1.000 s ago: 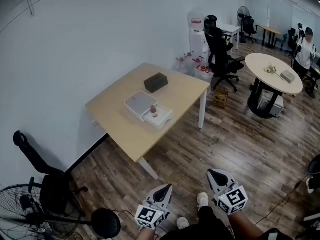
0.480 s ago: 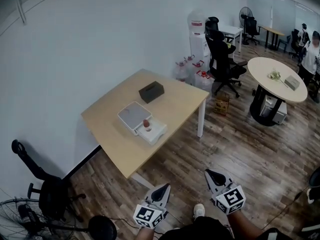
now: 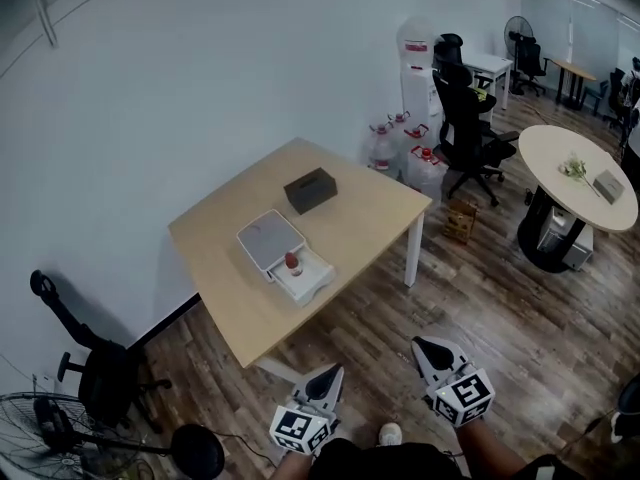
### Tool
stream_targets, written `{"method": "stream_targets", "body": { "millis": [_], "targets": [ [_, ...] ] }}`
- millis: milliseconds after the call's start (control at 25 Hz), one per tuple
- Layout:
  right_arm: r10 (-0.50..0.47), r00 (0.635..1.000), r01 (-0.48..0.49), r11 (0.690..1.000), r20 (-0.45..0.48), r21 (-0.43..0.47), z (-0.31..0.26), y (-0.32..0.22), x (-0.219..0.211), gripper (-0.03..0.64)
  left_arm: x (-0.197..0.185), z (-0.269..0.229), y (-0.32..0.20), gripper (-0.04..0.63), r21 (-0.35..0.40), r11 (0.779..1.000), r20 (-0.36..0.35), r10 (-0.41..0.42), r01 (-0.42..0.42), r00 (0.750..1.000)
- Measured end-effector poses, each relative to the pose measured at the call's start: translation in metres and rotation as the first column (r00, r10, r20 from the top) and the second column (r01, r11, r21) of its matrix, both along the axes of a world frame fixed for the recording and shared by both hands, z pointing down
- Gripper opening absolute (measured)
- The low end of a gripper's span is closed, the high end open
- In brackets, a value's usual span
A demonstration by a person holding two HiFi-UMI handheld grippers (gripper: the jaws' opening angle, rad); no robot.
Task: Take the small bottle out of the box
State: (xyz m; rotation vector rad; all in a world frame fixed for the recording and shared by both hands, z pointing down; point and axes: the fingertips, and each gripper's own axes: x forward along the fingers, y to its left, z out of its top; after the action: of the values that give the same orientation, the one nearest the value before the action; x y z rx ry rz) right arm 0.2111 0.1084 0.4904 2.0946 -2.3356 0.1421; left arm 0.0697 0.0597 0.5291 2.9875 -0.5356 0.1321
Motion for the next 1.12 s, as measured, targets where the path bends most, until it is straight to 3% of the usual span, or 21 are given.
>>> {"method": "stream_targets", "body": {
  "millis": [200, 520, 640, 800, 1120],
  "targets": [
    [-0.071, 0.997, 0.071, 0.997, -0.017, 0.003, 0.002, -0.029, 0.007, 0.012, 0.013, -0.003, -0.019, 0.012, -0.003, 0.999, -0.01, -0.048, 0.048, 0.999],
    [-0.144, 0.989, 0.145, 0.989, -0.028, 0.037, -0.007, -0.102, 0.005, 0.012, 0.002, 0.007, -0.084, 0.012, -0.015, 0.991, 0.004, -0.132, 0.132, 0.991],
    [-0.167, 0.986, 0.167, 0.985, 0.008, 0.03, -0.008, -0.13, 0.003, 0.012, -0.002, 0.009, -0.112, 0.012, -0.022, 0.987, 0.008, -0.157, 0.157, 0.988],
    [-0.199, 0.977, 0.195, 0.979, 0.073, 0.062, -0.019, -0.172, -0.003, 0.012, -0.009, 0.009, -0.153, 0.012, -0.028, 0.985, 0.0, -0.171, 0.171, 0.985],
    [-0.224, 0.972, 0.22, 0.973, 0.068, 0.069, -0.03, -0.258, -0.028, 0.012, -0.022, -0.004, -0.233, 0.012, -0.023, 0.985, -0.018, -0.174, 0.173, 0.985]
  ]
}}
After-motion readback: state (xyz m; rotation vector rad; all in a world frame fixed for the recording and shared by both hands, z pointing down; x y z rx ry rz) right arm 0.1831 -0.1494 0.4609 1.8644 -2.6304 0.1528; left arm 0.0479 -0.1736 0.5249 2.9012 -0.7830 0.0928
